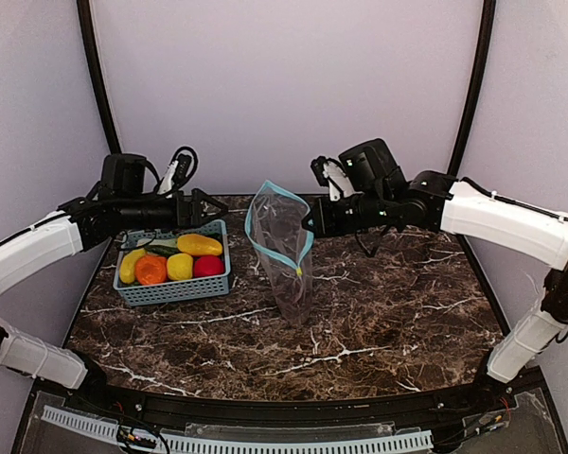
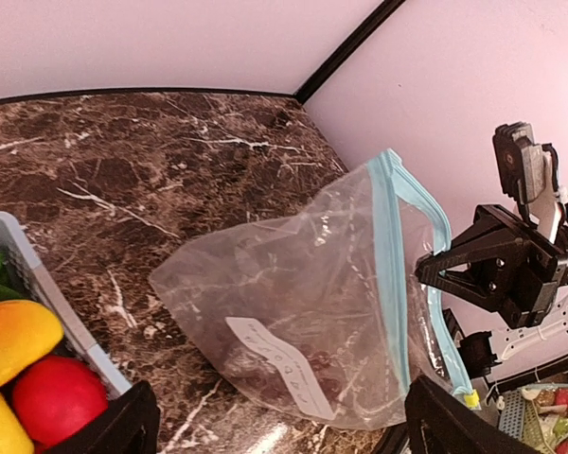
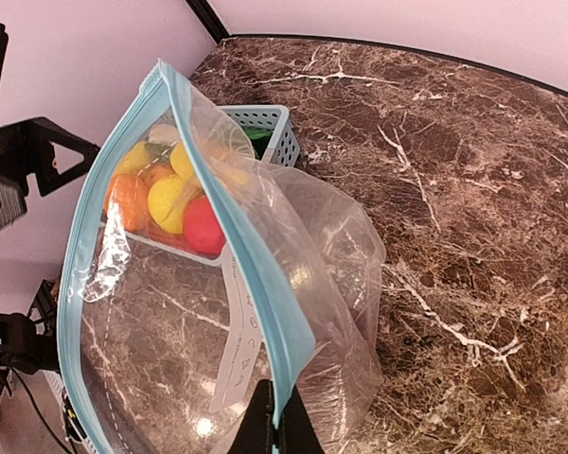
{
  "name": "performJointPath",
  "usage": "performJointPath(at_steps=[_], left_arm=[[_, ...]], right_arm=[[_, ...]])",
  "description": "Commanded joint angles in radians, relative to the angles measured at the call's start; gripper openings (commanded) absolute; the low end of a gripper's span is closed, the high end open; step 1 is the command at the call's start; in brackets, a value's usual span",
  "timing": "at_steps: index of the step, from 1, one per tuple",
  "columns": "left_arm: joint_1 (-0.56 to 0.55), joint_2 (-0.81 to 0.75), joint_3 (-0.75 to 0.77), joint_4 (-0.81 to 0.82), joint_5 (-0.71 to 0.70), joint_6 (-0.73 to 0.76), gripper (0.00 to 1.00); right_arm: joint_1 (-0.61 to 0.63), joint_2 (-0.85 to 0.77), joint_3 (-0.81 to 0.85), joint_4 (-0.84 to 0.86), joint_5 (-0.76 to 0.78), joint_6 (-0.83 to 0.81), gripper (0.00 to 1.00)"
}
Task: Place the food in the zip-top bag and seal the zipper
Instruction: Adjust the zipper food storage bag at the center of the board, then pick up the fake fruit from the bin.
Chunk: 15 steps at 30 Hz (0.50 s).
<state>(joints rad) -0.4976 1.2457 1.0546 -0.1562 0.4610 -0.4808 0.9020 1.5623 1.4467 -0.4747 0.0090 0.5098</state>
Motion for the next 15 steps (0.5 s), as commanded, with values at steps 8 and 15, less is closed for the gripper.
performJointPath(at_steps=[8,15], left_arm=[[0.346,0.041,0.003,-0.152,0.281,0.168,0.95],[0.433,0.194,0.002,-0.095,0.252,0.169,0.94]], right_arm=[[-0.002,0.035,0.020,0.022,-0.046,-0.017,0.00],[-0.002,0.034,0.021,0.030,-0.052,-0.023,0.00]])
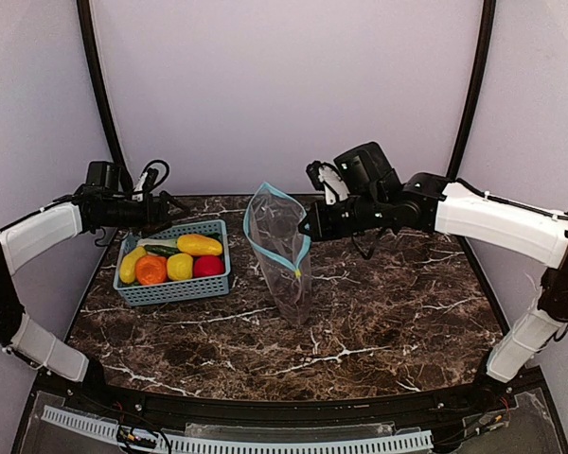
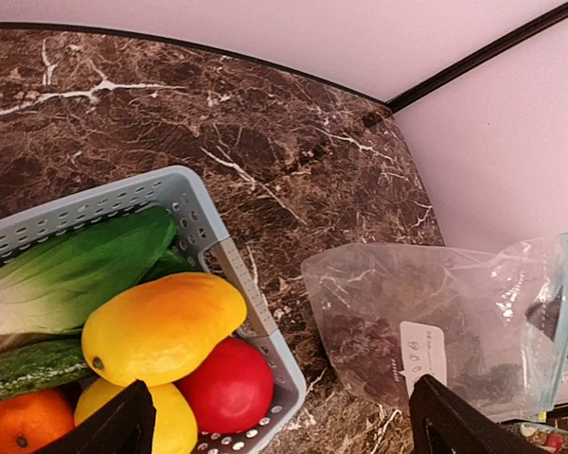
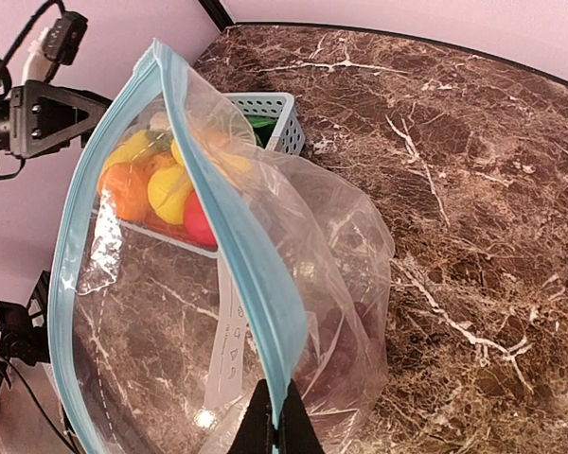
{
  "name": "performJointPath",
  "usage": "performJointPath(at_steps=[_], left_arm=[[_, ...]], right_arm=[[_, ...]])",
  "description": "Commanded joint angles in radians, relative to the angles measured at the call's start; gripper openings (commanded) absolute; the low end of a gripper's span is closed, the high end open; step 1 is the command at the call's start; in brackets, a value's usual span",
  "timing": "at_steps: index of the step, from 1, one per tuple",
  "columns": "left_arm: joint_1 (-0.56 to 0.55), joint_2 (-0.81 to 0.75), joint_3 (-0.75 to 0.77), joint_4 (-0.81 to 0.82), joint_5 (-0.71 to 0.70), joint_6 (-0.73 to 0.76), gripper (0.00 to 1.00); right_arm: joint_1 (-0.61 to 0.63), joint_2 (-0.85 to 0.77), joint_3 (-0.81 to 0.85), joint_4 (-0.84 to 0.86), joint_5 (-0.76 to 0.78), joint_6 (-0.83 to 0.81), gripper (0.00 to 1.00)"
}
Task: Place the food in the zip-top bag and seal the zipper
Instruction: Pick up the fake fruit from the bin.
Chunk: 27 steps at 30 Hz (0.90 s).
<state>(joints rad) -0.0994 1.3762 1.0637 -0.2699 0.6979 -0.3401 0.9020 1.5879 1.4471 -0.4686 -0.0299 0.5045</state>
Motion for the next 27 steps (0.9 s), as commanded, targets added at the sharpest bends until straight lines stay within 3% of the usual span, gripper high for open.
performJointPath(at_steps=[1,5,12,27], left_arm=[[0.042,0.078,0.001,0.020,0.006,0.029,0.93],[0.058,0.157,0.027,0.019,-0.075,0.068,0.92],[0.058,0.275,0.045,-0.008,-0.074,0.103,0.86],[0.054,0.342,0.001,0.076,0.056,0.025,0.74]], right_arm=[[-0.002,0.009,0.021,0.025,-0.014,-0.019,0.00],[-0.002,0.009,0.020,0.032,-0.016,-0.023,0.00],[-0.002,0.013,0.023,0.036,-0.014,-0.028,0.00],[-0.002,0.033,0.030,0.035,-0.027,-0.027,0.00]])
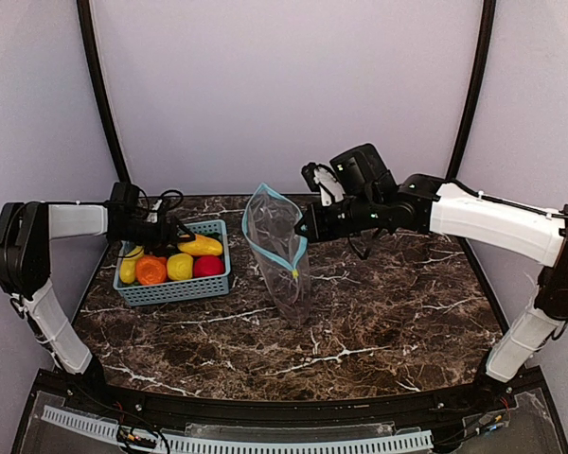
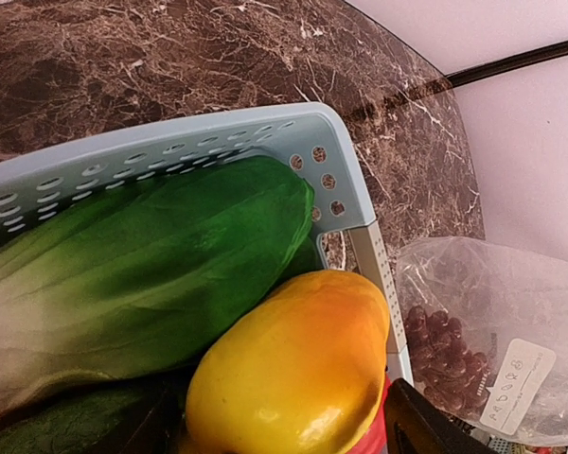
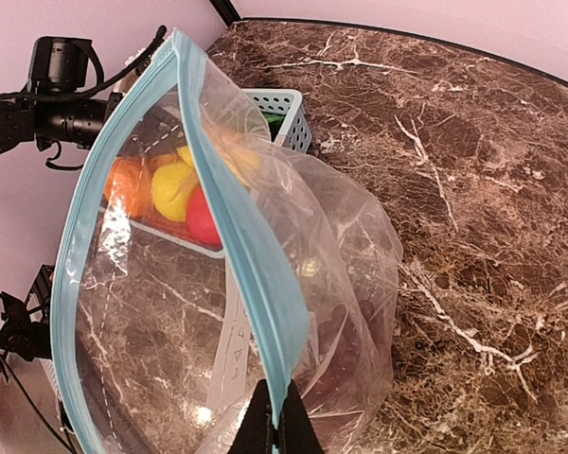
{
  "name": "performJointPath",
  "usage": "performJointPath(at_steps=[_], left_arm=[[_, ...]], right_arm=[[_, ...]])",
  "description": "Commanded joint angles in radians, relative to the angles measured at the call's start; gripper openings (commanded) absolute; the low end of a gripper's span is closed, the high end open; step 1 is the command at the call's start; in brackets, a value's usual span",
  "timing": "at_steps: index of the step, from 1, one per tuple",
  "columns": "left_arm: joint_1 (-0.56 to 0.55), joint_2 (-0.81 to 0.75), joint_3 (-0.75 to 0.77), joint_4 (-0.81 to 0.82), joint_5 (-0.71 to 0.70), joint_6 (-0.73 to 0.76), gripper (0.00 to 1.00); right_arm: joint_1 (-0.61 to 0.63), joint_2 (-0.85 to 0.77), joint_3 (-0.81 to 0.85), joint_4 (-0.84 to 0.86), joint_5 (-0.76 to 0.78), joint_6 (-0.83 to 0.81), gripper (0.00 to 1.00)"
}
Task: Place the food in the zip-top bag and seal the zipper
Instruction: Pick up the fake fruit from the bin.
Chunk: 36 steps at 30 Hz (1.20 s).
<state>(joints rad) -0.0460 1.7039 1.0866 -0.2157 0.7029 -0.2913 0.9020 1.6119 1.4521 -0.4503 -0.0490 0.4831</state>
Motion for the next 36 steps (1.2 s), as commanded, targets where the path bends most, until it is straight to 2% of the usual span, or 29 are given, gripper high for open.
performJointPath(at_steps=[1,7,14,27,33,36], left_arm=[[0.000,0.017,-0.023,0.026,0.055,-0.025,0.73],[-0.019,0.021,-0.022,0.028,0.051,-0.028,0.69],[-0.018,0.017,-0.019,0.023,0.041,-0.034,0.56],[-0.017,-0.058,-0.029,0.038,0.041,-0.025,0.41],[-0.018,-0.158,-0.067,0.068,0.005,-0.024,0.38],[-0.018,-0.285,-0.104,0.061,-0.094,-0.024,0.37]], right_arm=[[-0.002,0.008,0.025,0.016,-0.008,-0.006,0.00],[-0.002,0.008,0.024,0.017,-0.011,-0.003,0.00],[-0.002,0.005,0.017,0.017,-0.010,-0.001,0.00],[-0.001,0.011,0.022,0.013,-0.017,0.009,0.00],[-0.002,0.008,0.020,0.007,-0.011,0.012,0.00],[-0.002,0.008,0.024,-0.001,-0.007,0.011,0.00]])
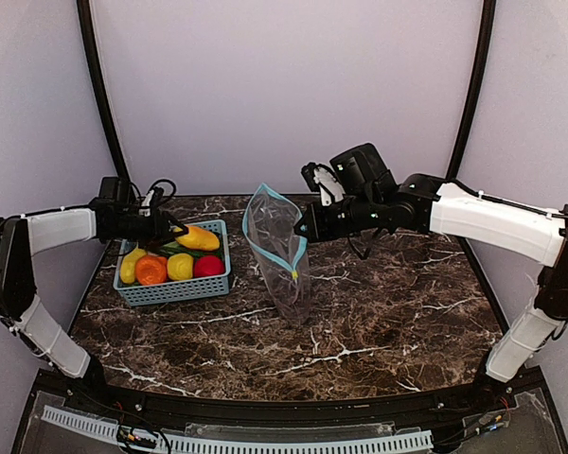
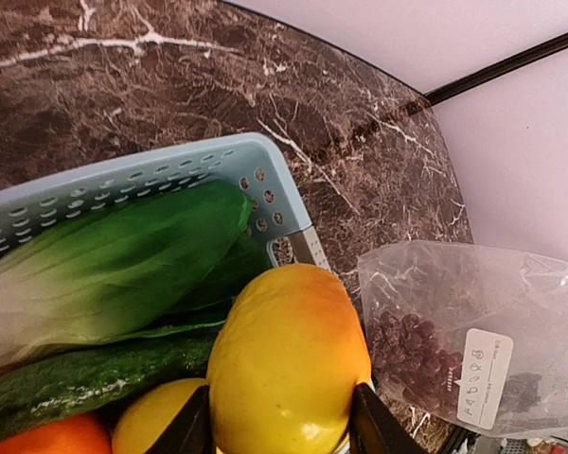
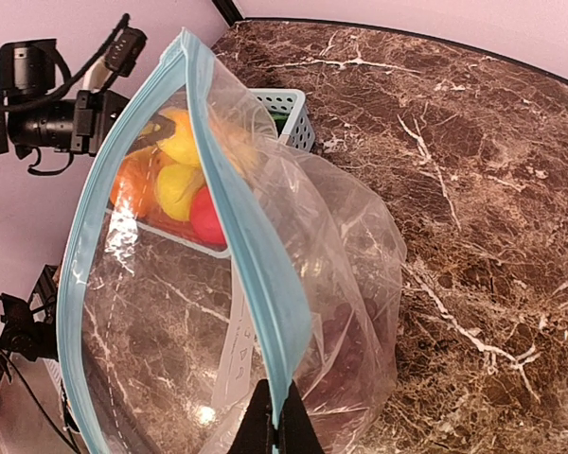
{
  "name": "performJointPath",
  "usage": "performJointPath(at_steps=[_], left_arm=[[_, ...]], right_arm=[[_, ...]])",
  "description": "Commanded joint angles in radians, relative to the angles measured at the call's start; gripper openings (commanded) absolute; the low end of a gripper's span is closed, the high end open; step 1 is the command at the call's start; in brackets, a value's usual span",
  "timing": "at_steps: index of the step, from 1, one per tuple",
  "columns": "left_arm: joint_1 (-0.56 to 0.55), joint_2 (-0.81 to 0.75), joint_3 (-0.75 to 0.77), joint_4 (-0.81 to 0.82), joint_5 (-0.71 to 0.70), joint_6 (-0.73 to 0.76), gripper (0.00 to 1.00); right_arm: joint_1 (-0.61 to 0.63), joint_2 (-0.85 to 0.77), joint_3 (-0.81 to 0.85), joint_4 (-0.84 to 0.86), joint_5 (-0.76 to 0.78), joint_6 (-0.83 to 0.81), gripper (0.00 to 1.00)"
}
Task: Place the food in the zip-top bag and seal the zipper
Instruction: Pick up the fake fruit from the bin, then place the fake fruit in the zipper food storage bag.
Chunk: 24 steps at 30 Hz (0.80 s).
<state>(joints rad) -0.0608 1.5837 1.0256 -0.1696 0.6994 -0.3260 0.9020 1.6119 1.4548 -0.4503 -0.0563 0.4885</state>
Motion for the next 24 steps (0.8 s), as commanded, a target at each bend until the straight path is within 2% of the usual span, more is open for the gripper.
performJointPath(at_steps=[1,6,11,16,17,20,24], left_arm=[[-0.003,-0.198,-0.071,0.022,-0.107,0.006,0.36],[-0.043,-0.490,-0.128,0.002,-0.193,0.039,0.35],[-0.244,-0.664,-0.061,-0.080,-0.287,0.091,0.33],[-0.499,-0.665,0.045,-0.113,-0.412,0.143,0.31],[-0.544,-0.648,0.061,-0.117,-0.485,0.156,0.30],[-0.778,-0.580,0.169,-0.168,-0.682,0.259,0.30],[-0.939,-0.381,0.337,-0.289,-0.925,0.318,0.30]], right_arm=[[-0.002,0.009,0.025,-0.006,0.002,0.004,0.00],[-0.002,0.013,0.044,-0.053,0.033,-0.009,0.00],[-0.002,0.016,0.043,-0.059,0.040,-0.007,0.00],[0.001,0.033,0.060,-0.056,0.023,-0.008,0.00],[0.000,0.035,0.062,-0.055,0.020,-0.008,0.00],[-0.001,0.036,0.063,-0.056,0.019,-0.005,0.00],[0.002,0.036,0.062,-0.052,0.018,-0.004,0.00]])
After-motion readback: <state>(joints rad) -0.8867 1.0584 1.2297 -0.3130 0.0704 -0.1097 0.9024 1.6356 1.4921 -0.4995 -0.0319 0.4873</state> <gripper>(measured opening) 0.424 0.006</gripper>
